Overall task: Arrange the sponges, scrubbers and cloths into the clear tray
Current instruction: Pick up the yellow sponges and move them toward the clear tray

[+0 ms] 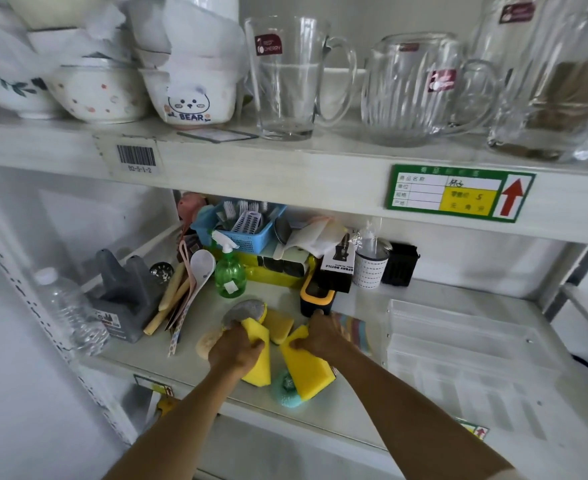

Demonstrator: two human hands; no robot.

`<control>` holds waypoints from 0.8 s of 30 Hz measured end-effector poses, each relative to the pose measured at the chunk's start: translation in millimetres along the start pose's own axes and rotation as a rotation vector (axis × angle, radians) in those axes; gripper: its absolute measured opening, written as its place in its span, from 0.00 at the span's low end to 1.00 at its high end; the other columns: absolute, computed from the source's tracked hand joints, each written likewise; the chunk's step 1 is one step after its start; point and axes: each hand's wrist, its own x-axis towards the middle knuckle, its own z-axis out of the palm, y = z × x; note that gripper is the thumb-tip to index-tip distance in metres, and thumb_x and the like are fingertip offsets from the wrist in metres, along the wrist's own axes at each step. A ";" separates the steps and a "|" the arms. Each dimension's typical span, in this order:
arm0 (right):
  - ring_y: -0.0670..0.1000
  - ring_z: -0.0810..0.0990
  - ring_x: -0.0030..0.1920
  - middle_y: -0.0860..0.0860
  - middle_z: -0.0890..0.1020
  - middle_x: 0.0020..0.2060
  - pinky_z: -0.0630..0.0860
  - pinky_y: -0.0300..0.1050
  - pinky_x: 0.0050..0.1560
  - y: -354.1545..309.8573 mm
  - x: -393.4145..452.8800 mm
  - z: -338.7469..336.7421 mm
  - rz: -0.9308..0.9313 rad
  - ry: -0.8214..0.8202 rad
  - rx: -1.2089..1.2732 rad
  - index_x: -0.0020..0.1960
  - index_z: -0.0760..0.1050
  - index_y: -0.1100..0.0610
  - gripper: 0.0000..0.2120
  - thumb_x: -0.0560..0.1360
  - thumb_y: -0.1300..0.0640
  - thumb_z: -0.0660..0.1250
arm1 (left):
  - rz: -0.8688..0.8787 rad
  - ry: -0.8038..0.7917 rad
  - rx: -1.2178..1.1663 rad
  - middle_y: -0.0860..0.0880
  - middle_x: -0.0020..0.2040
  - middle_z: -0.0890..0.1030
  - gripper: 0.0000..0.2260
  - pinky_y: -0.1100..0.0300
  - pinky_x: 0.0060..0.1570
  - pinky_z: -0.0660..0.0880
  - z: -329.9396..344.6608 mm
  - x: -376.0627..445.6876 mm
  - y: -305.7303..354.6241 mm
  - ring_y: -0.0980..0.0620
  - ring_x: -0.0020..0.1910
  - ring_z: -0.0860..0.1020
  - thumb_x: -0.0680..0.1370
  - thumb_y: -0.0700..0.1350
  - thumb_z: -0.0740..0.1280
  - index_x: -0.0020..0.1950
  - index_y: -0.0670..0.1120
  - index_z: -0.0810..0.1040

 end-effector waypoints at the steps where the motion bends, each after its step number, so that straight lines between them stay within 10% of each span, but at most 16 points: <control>1: 0.59 0.76 0.61 0.57 0.77 0.60 0.74 0.49 0.50 1.2 -2.1 -5.0 -0.018 0.026 0.007 0.67 0.65 0.59 0.35 0.69 0.41 0.73 | 0.029 0.045 -0.029 0.40 0.59 0.79 0.27 0.50 0.52 0.75 -4.7 -3.2 3.8 0.41 0.58 0.78 0.76 0.56 0.63 0.65 0.38 0.67; 11: 0.61 0.80 0.54 0.56 0.78 0.55 0.75 0.51 0.50 45.4 -54.3 -52.9 -0.021 0.471 0.065 0.60 0.69 0.55 0.20 0.72 0.47 0.62 | 0.393 0.331 -0.245 0.42 0.61 0.78 0.34 0.51 0.48 0.76 -15.4 -59.5 81.1 0.42 0.53 0.80 0.70 0.48 0.70 0.73 0.45 0.61; 18: 0.61 0.80 0.54 0.56 0.80 0.56 0.74 0.49 0.48 112.6 -83.7 -73.6 0.104 0.495 0.049 0.63 0.64 0.53 0.22 0.72 0.46 0.62 | 0.419 0.231 -0.269 0.45 0.47 0.82 0.21 0.50 0.40 0.75 6.7 -100.0 147.9 0.41 0.49 0.81 0.68 0.51 0.67 0.58 0.48 0.66; 24: 0.64 0.79 0.54 0.59 0.76 0.56 0.74 0.51 0.50 156.8 -105.0 -81.8 0.155 0.486 0.055 0.72 0.60 0.44 0.24 0.77 0.51 0.58 | 0.430 0.240 -0.333 0.42 0.57 0.79 0.26 0.51 0.48 0.74 29.7 -114.0 184.6 0.40 0.54 0.79 0.70 0.50 0.65 0.66 0.46 0.64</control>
